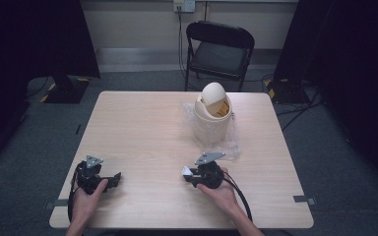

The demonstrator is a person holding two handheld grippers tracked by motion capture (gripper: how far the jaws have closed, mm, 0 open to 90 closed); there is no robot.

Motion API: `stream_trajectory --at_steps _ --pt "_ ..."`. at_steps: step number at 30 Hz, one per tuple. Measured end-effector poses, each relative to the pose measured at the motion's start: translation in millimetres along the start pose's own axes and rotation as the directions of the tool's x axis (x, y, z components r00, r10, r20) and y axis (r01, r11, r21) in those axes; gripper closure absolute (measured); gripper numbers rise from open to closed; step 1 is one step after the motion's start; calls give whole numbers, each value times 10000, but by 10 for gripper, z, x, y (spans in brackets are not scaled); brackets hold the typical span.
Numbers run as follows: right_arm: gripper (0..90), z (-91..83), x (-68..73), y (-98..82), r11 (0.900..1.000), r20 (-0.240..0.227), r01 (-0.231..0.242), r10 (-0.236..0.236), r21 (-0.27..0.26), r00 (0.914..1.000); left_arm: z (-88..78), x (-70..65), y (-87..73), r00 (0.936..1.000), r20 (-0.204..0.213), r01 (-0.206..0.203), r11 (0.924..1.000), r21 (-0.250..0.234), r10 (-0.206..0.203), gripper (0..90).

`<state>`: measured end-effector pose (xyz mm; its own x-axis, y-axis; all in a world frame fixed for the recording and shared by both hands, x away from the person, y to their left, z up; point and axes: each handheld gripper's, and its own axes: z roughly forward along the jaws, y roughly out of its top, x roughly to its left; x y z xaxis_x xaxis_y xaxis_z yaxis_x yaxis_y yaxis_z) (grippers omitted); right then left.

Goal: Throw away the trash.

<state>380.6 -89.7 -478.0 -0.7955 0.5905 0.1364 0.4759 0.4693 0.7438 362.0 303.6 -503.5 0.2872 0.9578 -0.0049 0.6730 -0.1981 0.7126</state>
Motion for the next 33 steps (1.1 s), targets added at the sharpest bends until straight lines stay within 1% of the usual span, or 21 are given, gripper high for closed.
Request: stream_trajectory --at_steps 6,12,17,18,21,23,24,26,28,29,31,33 --pt "662 -25 -29 12 9997 24 -223 223 -58 9997 0 0 0 10000 5 1 10000 2 -1 0" --pt "664 -42 -48 17 9995 75 -303 303 -68 9995 0 0 0 10000 -1 -1 10000 -2 1 0" --pt "667 -155 -85 43 9983 170 -452 458 -362 9988 0 0 0 10000 3 1 10000 -1 -1 0" --pt "667 -155 -85 43 9983 170 -452 458 -362 9988 0 0 0 10000 3 1 10000 -1 -1 0" --pt "669 -252 -140 57 9967 262 -569 585 -576 9979 0 -1 0 10000 20 14 10000 2 -14 0" --pt "669 -268 -151 59 9965 286 -586 603 -591 9978 0 -1 0 10000 21 13 10000 1 -13 0" --pt "670 -314 -185 67 9955 407 -624 654 -707 9970 0 0 0 10000 19 10 10000 3 -10 0" --pt "670 -362 -204 78 9945 527 -661 705 -808 9961 0 0 0 10000 7 3 10000 0 -3 0" --pt "671 -406 -223 90 9940 616 -618 675 -902 9958 0 0 0 10000 16 10 10000 0 -10 0" --pt "672 -440 -238 102 9929 653 -671 737 -979 9951 0 0 0 10000 14 9 10000 -1 -9 0" --pt "672 -457 -250 111 9925 669 -652 723 -1037 9951 0 0 0 10000 6 3 10000 0 -3 0" --pt "672 -534 -300 166 9902 769 -665 763 -1227 9941 0 -1 0 10000 20 12 10000 4 -12 0"
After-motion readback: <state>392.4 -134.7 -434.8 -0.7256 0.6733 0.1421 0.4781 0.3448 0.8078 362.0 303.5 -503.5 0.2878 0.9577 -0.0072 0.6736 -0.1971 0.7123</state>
